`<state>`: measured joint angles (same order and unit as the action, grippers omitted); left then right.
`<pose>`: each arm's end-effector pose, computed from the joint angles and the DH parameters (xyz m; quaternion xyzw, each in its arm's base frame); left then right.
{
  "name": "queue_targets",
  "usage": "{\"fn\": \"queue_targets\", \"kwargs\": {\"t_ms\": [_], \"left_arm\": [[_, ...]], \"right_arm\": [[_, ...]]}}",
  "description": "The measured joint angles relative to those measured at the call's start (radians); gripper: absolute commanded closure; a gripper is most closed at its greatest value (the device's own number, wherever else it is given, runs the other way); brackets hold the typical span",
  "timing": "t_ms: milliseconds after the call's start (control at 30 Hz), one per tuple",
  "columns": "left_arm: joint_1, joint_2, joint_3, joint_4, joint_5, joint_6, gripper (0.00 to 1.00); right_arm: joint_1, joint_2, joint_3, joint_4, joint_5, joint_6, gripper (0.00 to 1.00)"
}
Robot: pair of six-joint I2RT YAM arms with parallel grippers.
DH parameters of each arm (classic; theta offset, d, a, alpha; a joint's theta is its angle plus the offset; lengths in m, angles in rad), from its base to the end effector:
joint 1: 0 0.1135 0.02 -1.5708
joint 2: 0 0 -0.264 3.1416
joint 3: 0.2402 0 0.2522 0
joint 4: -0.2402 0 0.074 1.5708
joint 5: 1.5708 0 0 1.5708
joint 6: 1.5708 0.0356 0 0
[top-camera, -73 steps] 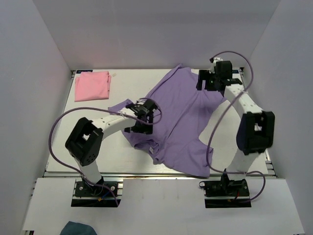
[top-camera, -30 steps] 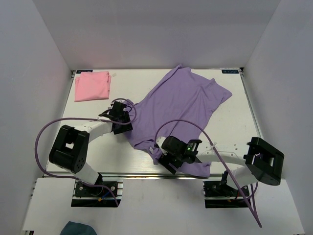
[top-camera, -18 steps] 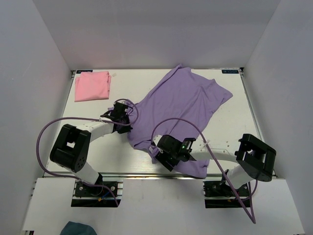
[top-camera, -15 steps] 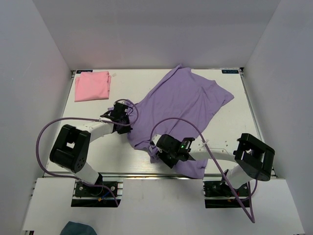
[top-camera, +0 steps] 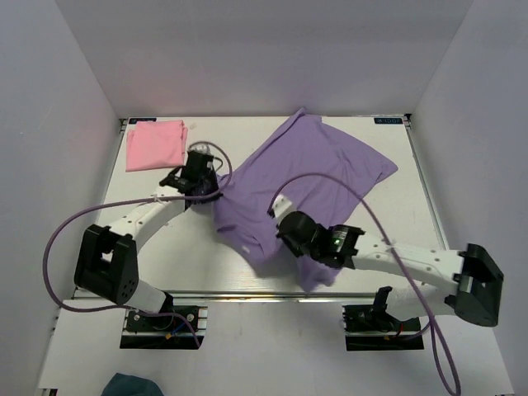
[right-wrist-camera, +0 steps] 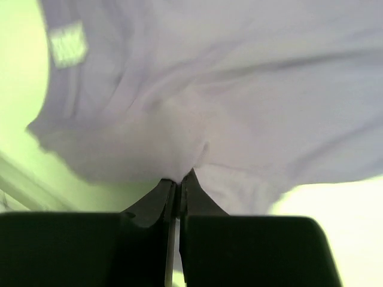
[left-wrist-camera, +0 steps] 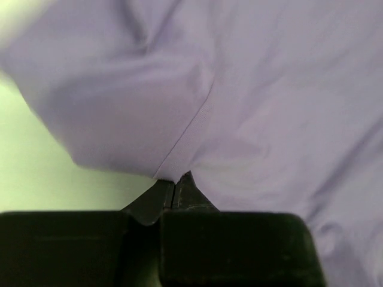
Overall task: Fold and stack the t-shirts
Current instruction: Flatten out the tshirt
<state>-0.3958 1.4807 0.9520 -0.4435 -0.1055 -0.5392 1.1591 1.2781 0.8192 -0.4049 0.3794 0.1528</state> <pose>0.2779 -0.1121 0.2143 -0.0839 0.9506 -0.0877 0.2856 0.1160 0.2326 0.2301 -0.3871 0.8386 0.0672 0.3773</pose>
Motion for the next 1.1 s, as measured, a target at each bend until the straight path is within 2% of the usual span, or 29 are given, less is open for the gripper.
{"fn": "queue_targets", "kwargs": {"t_ms": [233,400,667,933,1100], "left_arm": [[0.007,-0.031,0.349,-0.013,-0.124,0.008,1.00],[0.008,-0.032,0.565,-0.018,-0.225,0.020,1.00],[0.006,-0.042,0.795,0.031,-0.333,0.127,1.00],[0.004,-0.102,0.952,0.107,-0.277,0.274,1.00],[0.002,-0.124,1.103,0.140,-0.259,0.360,1.00]], "right_arm": [[-0.064,-0.185,0.169,0.070,0.336,-0.061,1.00],[-0.099,-0.243,0.263,0.166,0.408,-0.221,1.00],[-0.118,-0.271,0.538,0.248,0.332,-0.483,1.00],[-0.119,-0.195,0.901,0.202,0.197,-0.684,1.00],[-0.118,-0.122,1.113,0.166,0.093,-0.802,1.00]]}}
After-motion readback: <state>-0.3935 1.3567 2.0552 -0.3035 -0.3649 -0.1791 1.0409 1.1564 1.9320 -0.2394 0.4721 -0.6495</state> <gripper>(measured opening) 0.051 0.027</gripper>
